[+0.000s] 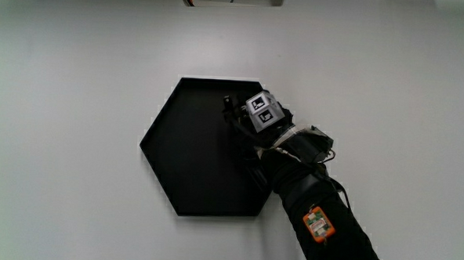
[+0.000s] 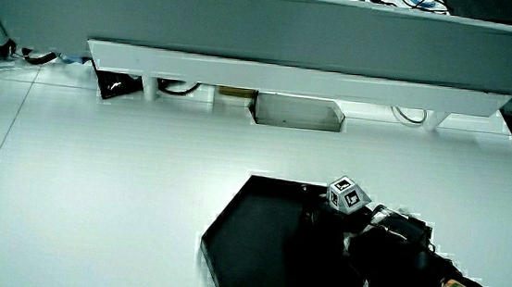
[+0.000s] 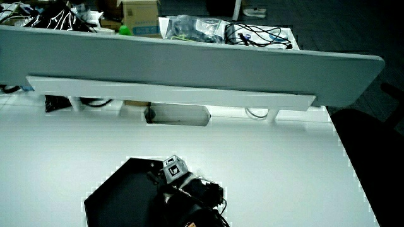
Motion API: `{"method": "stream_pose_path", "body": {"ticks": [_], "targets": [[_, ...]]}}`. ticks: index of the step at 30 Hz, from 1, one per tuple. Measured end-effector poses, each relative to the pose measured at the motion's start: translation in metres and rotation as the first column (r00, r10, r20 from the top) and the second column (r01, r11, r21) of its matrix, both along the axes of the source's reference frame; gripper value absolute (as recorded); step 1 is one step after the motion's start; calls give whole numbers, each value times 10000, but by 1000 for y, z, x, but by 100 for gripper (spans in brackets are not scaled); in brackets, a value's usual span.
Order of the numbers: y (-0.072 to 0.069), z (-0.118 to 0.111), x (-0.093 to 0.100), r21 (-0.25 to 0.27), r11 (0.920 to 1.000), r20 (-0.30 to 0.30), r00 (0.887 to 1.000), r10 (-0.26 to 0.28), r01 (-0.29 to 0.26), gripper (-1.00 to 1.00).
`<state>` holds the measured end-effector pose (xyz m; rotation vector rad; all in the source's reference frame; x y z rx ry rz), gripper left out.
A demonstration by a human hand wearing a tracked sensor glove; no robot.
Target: Place black tape into plate
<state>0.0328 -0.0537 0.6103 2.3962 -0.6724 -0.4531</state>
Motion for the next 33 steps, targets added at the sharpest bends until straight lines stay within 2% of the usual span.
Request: {"method": "stream_pose_path", "body": {"ticks": [1, 3, 4, 5, 7, 8, 9, 10, 11, 14, 15, 17, 18, 19, 23, 24, 26, 28, 29, 30, 31, 32, 33], "targets": [[2, 1, -3, -17, 9999, -317, 9994, -137, 136, 0], [5, 2, -5, 168, 9997, -583, 9982, -152, 162, 0], [7, 7, -9, 300, 9984, -991, 9941, -448, 480, 0], [8, 0, -12, 497, 9972, -895, 9947, -507, 553, 0], [10, 0, -19, 474, 9946, -1258, 9883, -858, 923, 0], [9, 3, -21, 216, 9950, -1236, 9879, -938, 972, 0], [9, 3, -22, 252, 9949, -1183, 9885, -942, 979, 0], [9, 3, -23, 224, 9955, -1488, 9850, -875, 919, 0], [10, 7, -23, 121, 9946, -1430, 9846, -1004, 1031, 0], [11, 8, -26, 51, 9939, -1738, 9789, -1072, 1097, 0], [12, 9, -27, -144, 9932, -1564, 9808, -1160, 1152, 0], [13, 7, -29, -109, 9910, -1966, 9714, -1330, 1335, 0], [13, 14, -30, -337, 9897, -2069, 9679, -1428, 1388, 0], [14, 11, -30, -294, 9895, -2134, 9663, -1443, 1413, 0], [13, 16, -30, -771, 9872, -2202, 9633, -1533, 1395, 0], [13, 20, -30, -1083, 9848, -2369, 9585, -1584, 1360, 0], [14, 23, -30, -1284, 9810, -2300, 9579, -1718, 1451, -8], [15, 27, -29, -1724, 9735, -2399, 9521, -1895, 1503, -17], [15, 30, -28, -1753, 9743, -2535, 9498, -1833, 1412, -21], [15, 32, -28, -2077, 9700, -2700, 9456, -1812, 1265, -25], [16, 31, -28, -2033, 9695, -2477, 9507, -1864, 1371, -29], [16, 31, -27, -2041, 9700, -2570, 9488, -1834, 1322, -33], [17, 33, -26, -2178, 9677, -2300, 9569, -1774, 1271, -38]]}}
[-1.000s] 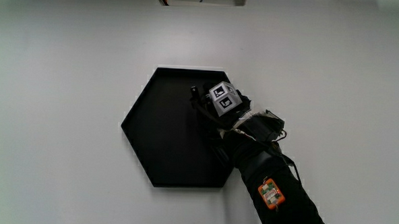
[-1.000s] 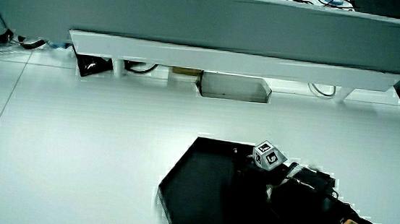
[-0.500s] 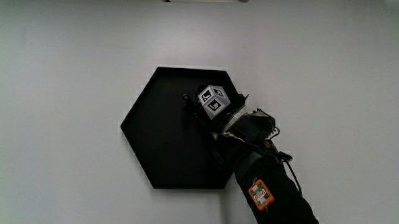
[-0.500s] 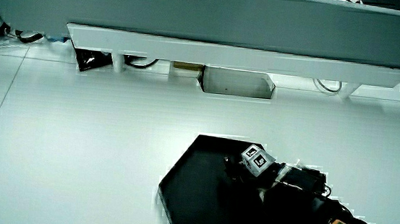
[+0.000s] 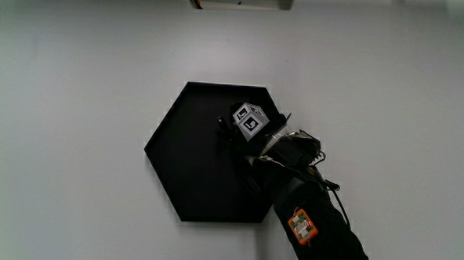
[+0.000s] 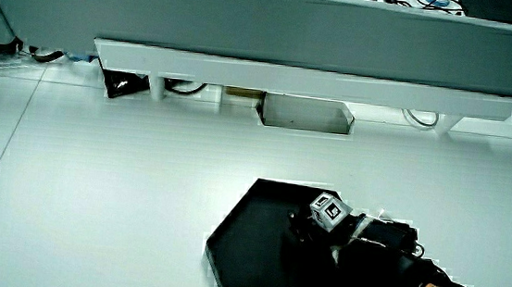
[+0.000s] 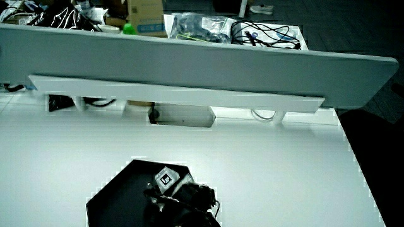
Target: Place black tape into plate
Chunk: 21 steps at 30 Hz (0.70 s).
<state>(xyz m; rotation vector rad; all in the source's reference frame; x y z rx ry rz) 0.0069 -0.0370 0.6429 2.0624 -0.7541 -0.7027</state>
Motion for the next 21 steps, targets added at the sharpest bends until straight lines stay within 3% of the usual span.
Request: {"method": "stream_pose_path", "body": {"ticks": [2, 7, 10, 11, 14, 16, 17, 18, 19, 20, 21], "targets": [[0, -3, 4, 231, 9994, 177, 9995, 270, -274, -46], [0, -4, 8, -71, 9985, 696, 9960, 553, -550, -67], [0, -12, 13, -45, 9974, 1447, 9868, 721, -722, -79], [0, -13, 15, -334, 9957, 1719, 9809, 914, -869, -83], [-2, -22, 21, 15, 9944, 2327, 9672, 1021, -1054, -96], [-3, -31, 28, -107, 9902, 2879, 9479, 1362, -1390, -100], [-4, -29, 33, 85, 9897, 2928, 9467, 1345, -1432, -100], [-4, -39, 38, 551, 9844, 3254, 9351, 1403, -1668, -100], [-5, -32, 45, 221, 9859, 3371, 9297, 1487, -1657, -100], [-5, -43, 52, 940, 9764, 3434, 9269, 1513, -1942, -100], [-6, -33, 61, 445, 9780, 3670, 9138, 1739, -2039, -100]]}}
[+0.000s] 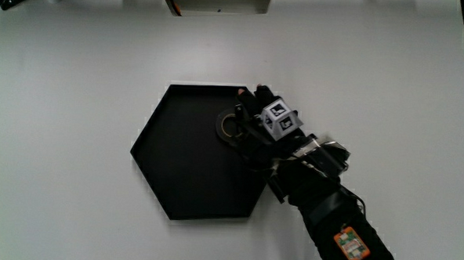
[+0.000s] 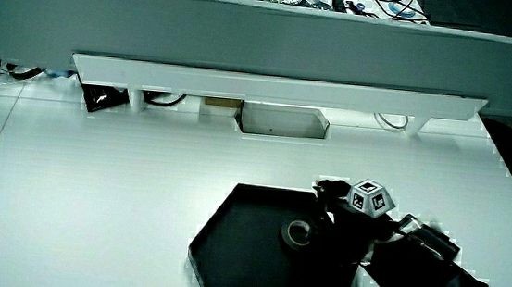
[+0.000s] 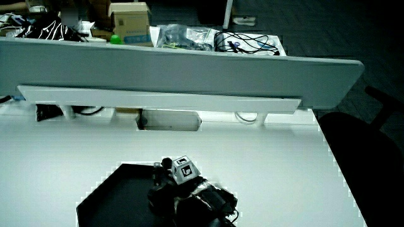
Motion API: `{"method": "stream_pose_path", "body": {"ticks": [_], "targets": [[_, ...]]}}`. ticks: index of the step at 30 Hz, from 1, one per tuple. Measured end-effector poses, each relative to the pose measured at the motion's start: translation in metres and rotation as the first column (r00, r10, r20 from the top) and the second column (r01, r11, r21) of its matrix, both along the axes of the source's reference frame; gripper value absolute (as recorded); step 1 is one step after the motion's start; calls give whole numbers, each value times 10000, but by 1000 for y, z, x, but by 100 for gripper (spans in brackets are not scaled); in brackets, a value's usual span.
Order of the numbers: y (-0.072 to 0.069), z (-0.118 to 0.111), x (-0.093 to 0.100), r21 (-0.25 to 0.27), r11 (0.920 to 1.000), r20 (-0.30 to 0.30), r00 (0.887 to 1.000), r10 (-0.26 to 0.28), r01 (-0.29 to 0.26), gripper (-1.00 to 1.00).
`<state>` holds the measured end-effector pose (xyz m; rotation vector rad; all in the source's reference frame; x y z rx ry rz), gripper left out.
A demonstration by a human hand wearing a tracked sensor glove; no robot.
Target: Place black tape into plate
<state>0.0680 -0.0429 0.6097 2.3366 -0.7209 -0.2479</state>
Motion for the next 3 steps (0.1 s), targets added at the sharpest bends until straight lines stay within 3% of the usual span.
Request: {"method": "stream_pose_path", "body": {"ticks": [2, 3], "targets": [[0, -22, 13, 795, 9961, 654, 9973, 327, -378, -100], [1, -25, 21, 779, 9949, 999, 9934, 569, -648, -100]]}}
